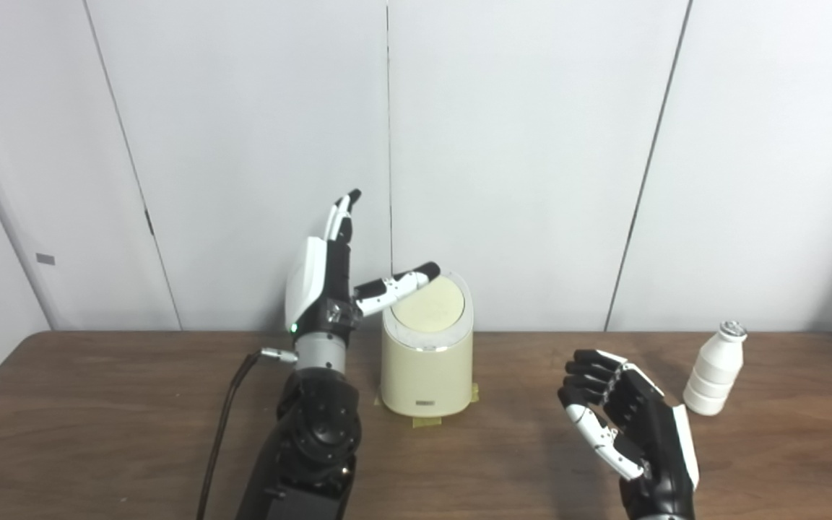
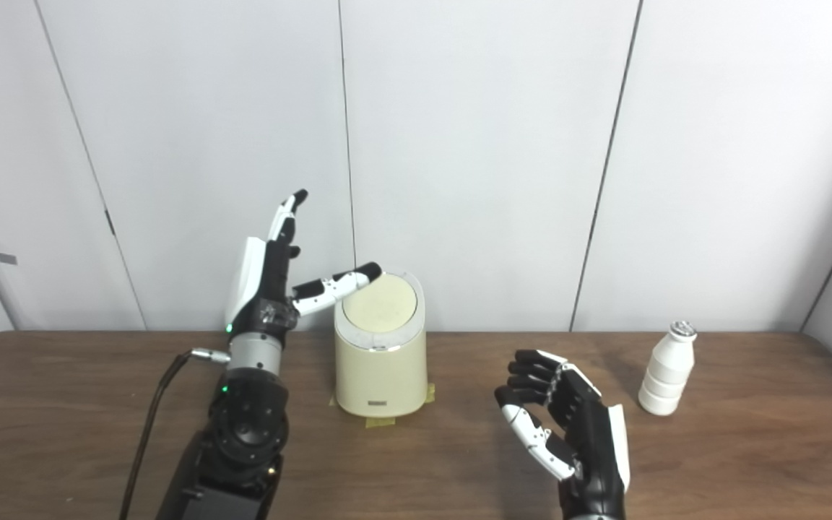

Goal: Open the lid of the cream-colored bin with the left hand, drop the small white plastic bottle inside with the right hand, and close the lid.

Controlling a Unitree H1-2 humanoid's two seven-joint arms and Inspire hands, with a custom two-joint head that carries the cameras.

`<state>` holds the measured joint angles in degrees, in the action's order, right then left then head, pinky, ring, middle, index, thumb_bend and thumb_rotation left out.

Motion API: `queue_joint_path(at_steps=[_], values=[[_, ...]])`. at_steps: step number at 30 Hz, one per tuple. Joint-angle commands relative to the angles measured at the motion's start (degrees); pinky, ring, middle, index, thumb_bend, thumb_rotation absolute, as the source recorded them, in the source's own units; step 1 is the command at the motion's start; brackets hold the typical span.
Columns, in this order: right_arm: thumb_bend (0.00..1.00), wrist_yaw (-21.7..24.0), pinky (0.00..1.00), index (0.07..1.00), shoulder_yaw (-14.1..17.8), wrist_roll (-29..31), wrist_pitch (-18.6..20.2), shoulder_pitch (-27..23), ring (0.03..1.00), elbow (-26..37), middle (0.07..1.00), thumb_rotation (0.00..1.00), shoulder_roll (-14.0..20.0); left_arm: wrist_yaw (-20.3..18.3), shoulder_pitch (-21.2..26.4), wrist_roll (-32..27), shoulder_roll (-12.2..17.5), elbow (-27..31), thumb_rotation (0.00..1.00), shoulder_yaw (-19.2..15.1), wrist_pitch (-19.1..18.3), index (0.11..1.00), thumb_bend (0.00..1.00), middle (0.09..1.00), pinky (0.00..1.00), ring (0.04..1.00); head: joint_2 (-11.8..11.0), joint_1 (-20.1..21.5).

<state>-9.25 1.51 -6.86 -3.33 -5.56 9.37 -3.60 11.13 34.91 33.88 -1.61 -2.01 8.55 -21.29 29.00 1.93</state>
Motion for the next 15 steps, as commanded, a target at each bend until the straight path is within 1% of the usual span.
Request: queue_joint_path(at_steps=[1,5,7,12,15], values=[[0.3,-0.1,0.54,0.62,-0.2,-0.26,-0.92,-2.57,0.595,2.38,0.617,0.25,-0.55,1.66,3.7,2.26,0.48,-0.48,0.32,1.18,2.11,1.0,0.91,1.0,0.89,0.997,0.11,0.05],[0.29,0.12,0.54,0.622,-0.3,-0.3,-1.12,-2.53,0.597,2.41,0.618,0.26,-0.33,2.26,4.56,4.38,1.34,-3.43,0.3,3.12,2.15,1.0,0.91,1.0,0.96,1.0,0.18,0.06],[0.29,0.1,0.54,0.622,-0.28,-0.22,-1.15,-2.52,0.597,2.46,0.62,0.26,-0.39,2.37,4.99,4.86,1.49,-4.59,0.27,3.58,1.84,0.998,0.9,1.0,0.99,1.0,0.26,0.01],[0.3,0.08,0.54,0.622,-0.22,0.05,-0.98,-2.58,0.596,2.59,0.62,0.25,-0.54,2.96,6.11,6.05,1.66,-7.41,0.22,4.14,0.73,0.996,0.88,1.0,1.0,1.0,0.4,0.14],[0.3,-0.11,0.54,0.62,-0.24,-0.33,-1.28,-2.62,0.594,2.4,0.62,0.25,-0.56,3.58,6.64,7.26,2.0,-8.84,0.22,4.55,-0.1,0.995,0.87,1.0,1.0,1.0,0.43,0.25]])
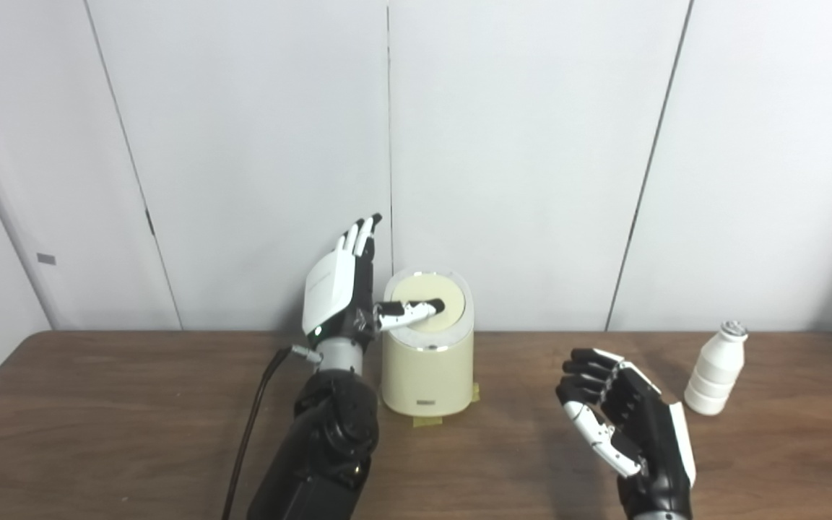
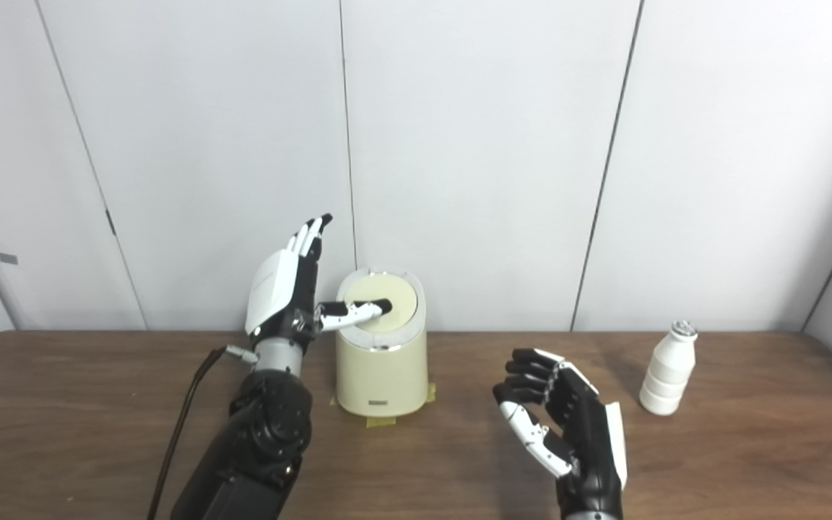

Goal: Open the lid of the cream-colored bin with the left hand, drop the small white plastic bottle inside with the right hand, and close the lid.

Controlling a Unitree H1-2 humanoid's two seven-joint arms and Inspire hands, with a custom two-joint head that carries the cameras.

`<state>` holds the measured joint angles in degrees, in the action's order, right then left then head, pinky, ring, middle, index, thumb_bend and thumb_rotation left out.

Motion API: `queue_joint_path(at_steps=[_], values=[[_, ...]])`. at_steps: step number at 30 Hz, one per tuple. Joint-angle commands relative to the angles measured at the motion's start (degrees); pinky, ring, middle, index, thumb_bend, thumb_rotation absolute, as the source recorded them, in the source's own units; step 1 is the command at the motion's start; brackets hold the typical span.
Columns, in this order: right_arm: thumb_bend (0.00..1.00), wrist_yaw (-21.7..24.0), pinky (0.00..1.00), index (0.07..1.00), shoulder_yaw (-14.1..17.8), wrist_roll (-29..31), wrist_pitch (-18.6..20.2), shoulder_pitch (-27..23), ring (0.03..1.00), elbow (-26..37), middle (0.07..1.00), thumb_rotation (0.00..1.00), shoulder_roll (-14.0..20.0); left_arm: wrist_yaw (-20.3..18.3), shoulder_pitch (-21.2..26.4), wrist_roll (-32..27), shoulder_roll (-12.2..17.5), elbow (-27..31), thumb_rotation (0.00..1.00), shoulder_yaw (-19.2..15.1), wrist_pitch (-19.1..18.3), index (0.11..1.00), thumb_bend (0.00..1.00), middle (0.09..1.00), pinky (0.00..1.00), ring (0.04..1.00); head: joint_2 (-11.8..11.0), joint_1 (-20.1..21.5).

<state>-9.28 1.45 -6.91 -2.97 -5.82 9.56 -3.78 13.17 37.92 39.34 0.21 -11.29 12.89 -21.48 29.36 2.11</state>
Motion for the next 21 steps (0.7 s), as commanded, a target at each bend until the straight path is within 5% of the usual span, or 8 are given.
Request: queue_joint_path(at_steps=[1,15,21], values=[[0.3,-0.11,0.53,0.619,-0.2,-0.33,-1.76,-2.36,0.592,2.12,0.618,0.25,-0.36,1.87,3.82,2.29,0.27,-0.08,0.23,0.35,-0.19,0.993,0.87,1.0,1.0,1.0,0.08,0.07],[0.29,-0.26,0.54,0.621,-0.31,-0.8,-1.52,-2.37,0.589,2.33,0.616,0.26,-0.5,4.99,5.4,4.78,0.66,-5.64,0.34,1.2,-1.02,0.986,0.79,1.0,1.0,1.0,0.4,0.45],[0.29,-0.33,0.54,0.619,-0.29,-0.96,-1.53,-2.52,0.591,2.35,0.616,0.24,-0.55,6.46,5.5,7.26,1.96,-7.39,0.3,3.59,-0.67,0.987,0.83,1.0,1.0,1.0,0.35,0.63]])
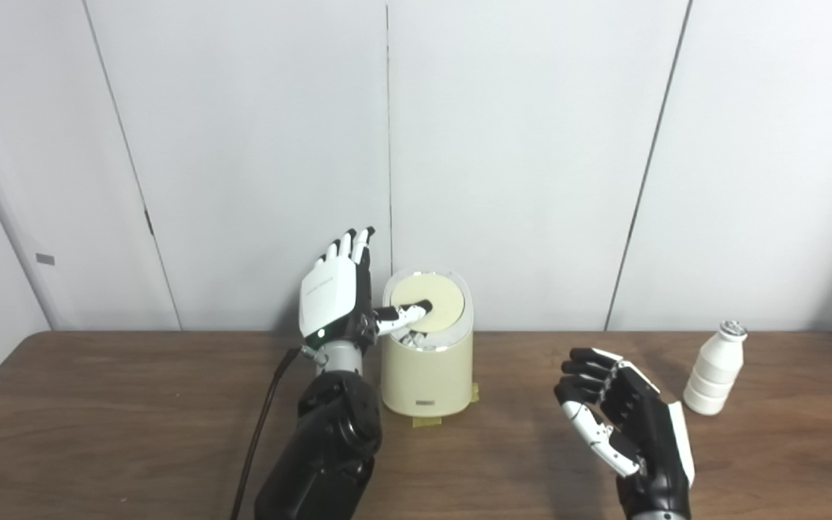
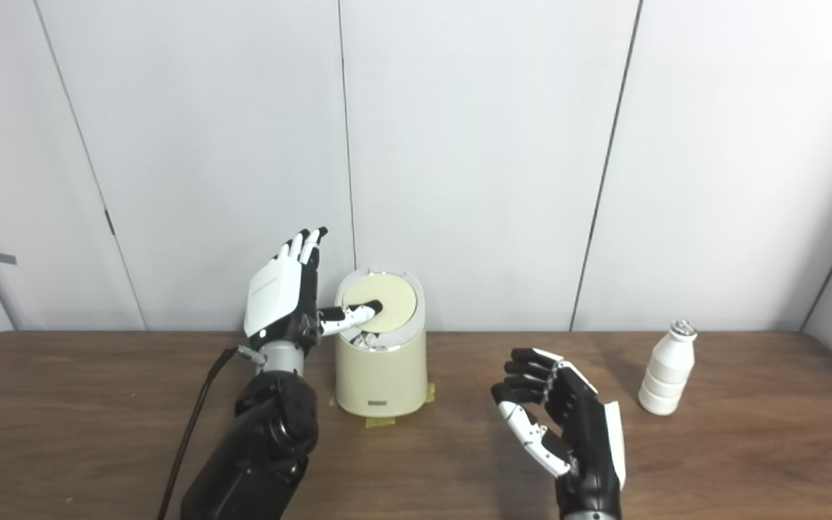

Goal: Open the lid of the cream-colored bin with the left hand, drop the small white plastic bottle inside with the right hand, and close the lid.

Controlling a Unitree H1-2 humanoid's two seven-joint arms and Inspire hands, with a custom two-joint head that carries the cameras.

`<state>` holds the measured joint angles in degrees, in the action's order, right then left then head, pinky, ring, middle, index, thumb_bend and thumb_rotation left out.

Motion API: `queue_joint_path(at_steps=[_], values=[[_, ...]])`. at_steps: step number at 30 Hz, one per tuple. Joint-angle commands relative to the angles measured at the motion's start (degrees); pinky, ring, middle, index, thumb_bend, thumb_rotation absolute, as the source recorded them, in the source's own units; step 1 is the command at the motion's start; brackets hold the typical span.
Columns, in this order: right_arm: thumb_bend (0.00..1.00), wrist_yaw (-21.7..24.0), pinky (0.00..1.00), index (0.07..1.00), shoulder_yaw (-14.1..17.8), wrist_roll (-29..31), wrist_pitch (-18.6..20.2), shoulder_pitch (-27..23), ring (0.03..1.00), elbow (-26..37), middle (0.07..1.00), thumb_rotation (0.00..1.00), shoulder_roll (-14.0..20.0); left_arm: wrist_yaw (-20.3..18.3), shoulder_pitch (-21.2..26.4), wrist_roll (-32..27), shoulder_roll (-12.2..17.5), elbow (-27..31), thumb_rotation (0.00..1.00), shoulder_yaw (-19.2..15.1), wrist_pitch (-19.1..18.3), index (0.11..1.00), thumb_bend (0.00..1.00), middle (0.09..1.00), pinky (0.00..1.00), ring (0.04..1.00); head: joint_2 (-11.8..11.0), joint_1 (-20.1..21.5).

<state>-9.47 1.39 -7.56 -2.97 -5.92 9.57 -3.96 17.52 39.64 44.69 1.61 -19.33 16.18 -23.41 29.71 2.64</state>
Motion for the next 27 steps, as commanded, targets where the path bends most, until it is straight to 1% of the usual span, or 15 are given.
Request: queue_joint_path(at_steps=[1,4,7,11,15,17,20,25,27], values=[[0.29,-0.13,0.54,0.619,-0.22,-0.29,-1.44,-2.41,0.591,2.43,0.617,0.24,-0.41,2.34,3.78,2.36,0.75,0.33,0.28,0.76,1.24,0.986,0.84,1.0,1.0,1.0,0.03,0.15],[0.3,-0.1,0.55,0.622,-0.23,-0.1,-1.2,-2.38,0.593,2.7,0.618,0.25,-0.59,3.1,3.82,4.49,1.54,-0.29,0.26,2.63,1.11,0.988,0.87,1.0,1.0,1.0,0.09,0.22],[0.3,-0.21,0.55,0.62,-0.2,-0.15,-1.19,-2.45,0.594,2.72,0.618,0.24,-0.79,4.46,4.09,7.6,2.71,-1.37,0.27,5.17,1.55,0.999,0.88,1.0,1.0,1.0,0.08,0.31],[0.3,-0.33,0.54,0.619,-0.11,-0.33,-1.35,-2.57,0.59,2.67,0.616,0.22,-0.92,6.78,4.54,11.86,3.69,-2.96,0.27,7.98,1.08,1.0,0.94,1.0,1.0,1.0,0.2,0.31],[0.3,-0.38,0.54,0.62,-0.07,-0.43,-1.07,-2.63,0.593,2.84,0.617,0.2,-0.93,6.45,4.92,15.15,5.15,-3.3,0.22,10.47,0.92,1.0,0.99,1.0,1.0,1.0,0.14,0.42],[0.3,-0.35,0.54,0.621,-0.11,-0.56,-1.04,-2.63,0.594,2.88,0.619,0.22,-0.86,6.02,5.06,16.12,5.61,-3.26,0.17,11.15,0.73,1.0,1.0,1.0,1.0,1.0,0.06,0.44],[0.3,-0.37,0.54,0.623,-0.05,-0.37,-0.86,-2.67,0.598,2.91,0.622,0.23,-0.95,5.47,5.21,16.97,5.96,-3.24,0.14,11.58,0.31,1.0,1.0,1.0,1.0,1.0,0.07,0.48],[0.3,-0.58,0.54,0.623,-0.18,-0.9,-1.44,-2.73,0.594,2.66,0.62,0.23,-0.88,5.21,5.28,17.63,6.36,-3.85,0.13,11.65,0.62,1.0,1.0,1.0,1.0,1.0,0.0,0.58],[0.3,-0.63,0.55,0.622,-0.22,-1.05,-1.56,-2.8,0.597,2.61,0.62,0.24,-0.82,4.61,5.29,18.12,6.53,-4.13,0.14,11.83,0.16,1.0,1.0,1.0,1.0,1.0,-0.05,0.58]])
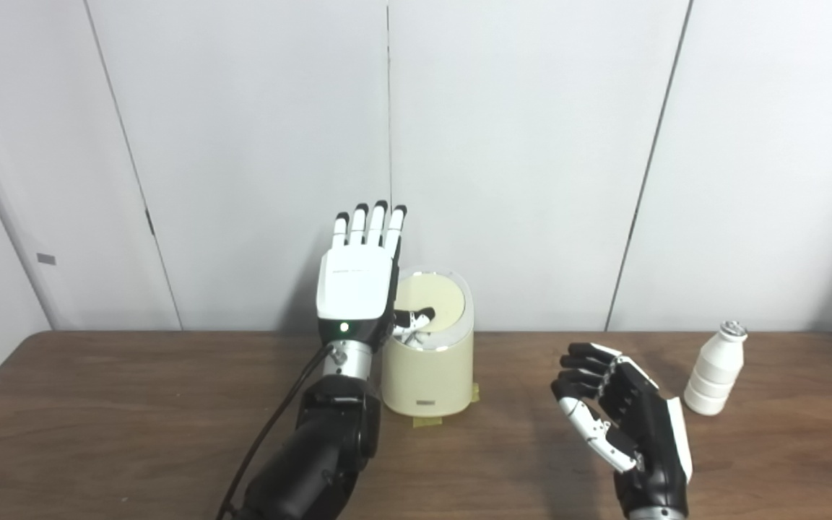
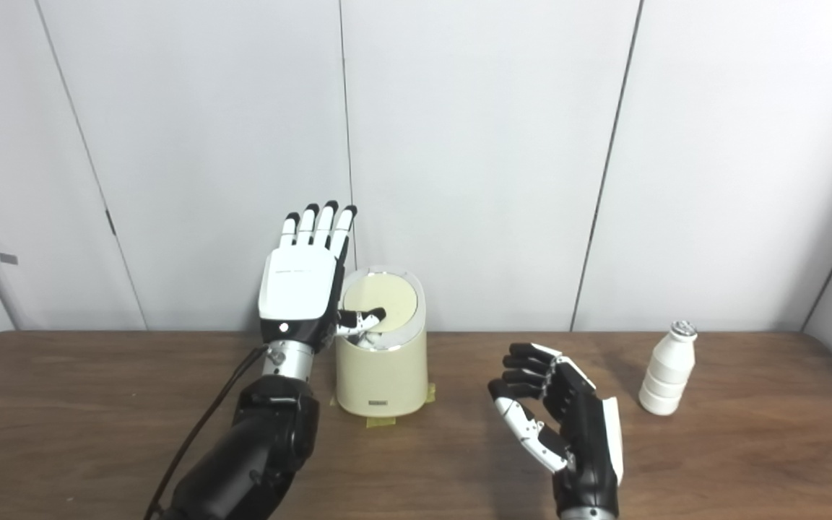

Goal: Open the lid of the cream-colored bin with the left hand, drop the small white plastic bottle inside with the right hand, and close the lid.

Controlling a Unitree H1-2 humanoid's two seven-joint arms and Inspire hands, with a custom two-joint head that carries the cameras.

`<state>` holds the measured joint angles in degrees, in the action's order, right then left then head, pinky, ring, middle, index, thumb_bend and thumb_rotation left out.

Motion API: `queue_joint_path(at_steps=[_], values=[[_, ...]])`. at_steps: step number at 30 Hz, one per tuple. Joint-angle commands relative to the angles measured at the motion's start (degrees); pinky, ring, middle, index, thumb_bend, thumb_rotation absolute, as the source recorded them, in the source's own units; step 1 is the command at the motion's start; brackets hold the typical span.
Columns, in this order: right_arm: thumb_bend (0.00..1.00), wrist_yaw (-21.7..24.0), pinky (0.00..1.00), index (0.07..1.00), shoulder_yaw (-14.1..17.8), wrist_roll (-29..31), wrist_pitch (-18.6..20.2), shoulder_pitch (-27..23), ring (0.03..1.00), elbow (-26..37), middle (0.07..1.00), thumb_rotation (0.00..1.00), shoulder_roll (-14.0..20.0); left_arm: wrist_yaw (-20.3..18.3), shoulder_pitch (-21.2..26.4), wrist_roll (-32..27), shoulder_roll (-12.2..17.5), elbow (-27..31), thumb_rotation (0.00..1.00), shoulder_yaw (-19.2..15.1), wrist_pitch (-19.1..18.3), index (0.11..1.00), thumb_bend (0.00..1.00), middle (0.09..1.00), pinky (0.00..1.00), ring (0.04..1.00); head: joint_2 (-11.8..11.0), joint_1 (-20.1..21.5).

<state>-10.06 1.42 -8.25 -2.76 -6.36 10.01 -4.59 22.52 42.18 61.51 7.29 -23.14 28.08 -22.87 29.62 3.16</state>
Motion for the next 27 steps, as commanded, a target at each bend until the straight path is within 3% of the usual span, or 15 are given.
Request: queue_joint_path(at_steps=[1,11,18,19,20,21,23,24,25,27], values=[[0.3,-0.05,0.55,0.622,-0.27,-0.39,-1.85,-2.38,0.597,2.15,0.62,0.24,-0.17,-0.63,2.76,1.57,0.9,-0.4,0.14,0.0,-0.6,1.0,1.0,1.0,1.0,1.0,0.04,0.05],[0.3,-0.17,0.54,0.621,-0.38,-0.65,-1.47,-2.48,0.591,2.29,0.617,0.24,-0.31,-2.33,3.12,4.03,2.14,-4.39,0.18,2.02,-0.53,1.0,1.0,1.0,1.0,1.0,0.21,0.24],[0.31,-0.13,0.54,0.619,-0.37,-0.28,-1.26,-2.4,0.591,2.72,0.615,0.24,-0.5,-2.19,2.61,2.16,2.35,-6.34,0.18,1.53,-0.06,0.981,0.99,0.999,1.0,1.0,0.42,0.39],[0.31,-0.15,0.54,0.619,-0.37,-0.38,-1.24,-2.39,0.592,2.75,0.615,0.24,-0.48,-2.24,2.49,2.06,2.31,-6.14,0.22,1.38,-0.26,0.99,0.95,1.0,1.0,1.0,0.42,0.39],[0.3,-0.13,0.54,0.619,-0.36,-0.41,-1.32,-2.41,0.593,2.69,0.616,0.24,-0.41,-1.87,2.42,2.23,2.11,-5.97,0.39,1.16,-0.94,0.997,0.8,1.0,1.0,1.0,0.43,0.31],[0.3,-0.03,0.54,0.619,-0.37,-0.37,-1.37,-2.42,0.594,2.63,0.617,0.24,-0.31,-2.41,2.4,2.32,1.93,-5.51,0.43,0.96,-1.76,0.998,0.77,1.0,1.0,1.0,0.44,0.26],[0.3,0.1,0.54,0.62,-0.36,-0.27,-1.36,-2.42,0.594,2.54,0.619,0.25,-0.18,-5.69,2.4,2.16,1.68,-3.77,0.79,0.43,-3.31,1.0,0.61,1.0,1.0,1.0,0.37,0.18],[0.3,0.13,0.54,0.62,-0.35,-0.19,-1.32,-2.41,0.593,2.51,0.619,0.25,-0.18,-8.13,2.35,2.36,1.49,-2.74,0.89,-0.11,-3.74,1.0,0.6,1.0,1.0,1.0,0.36,0.16],[0.3,0.13,0.54,0.62,-0.32,-0.11,-1.23,-2.4,0.593,2.5,0.619,0.25,-0.21,-10.29,2.25,2.7,1.28,-1.86,0.96,-0.71,-3.95,1.0,0.6,1.0,1.0,1.0,0.31,0.16],[0.3,-0.01,0.54,0.62,-0.29,-0.17,-0.99,-2.36,0.592,2.57,0.617,0.25,-0.39,-13.17,1.97,3.46,0.72,-0.66,0.99,-2.02,-4.04,1.0,0.61,1.0,1.0,1.0,0.31,0.16]])
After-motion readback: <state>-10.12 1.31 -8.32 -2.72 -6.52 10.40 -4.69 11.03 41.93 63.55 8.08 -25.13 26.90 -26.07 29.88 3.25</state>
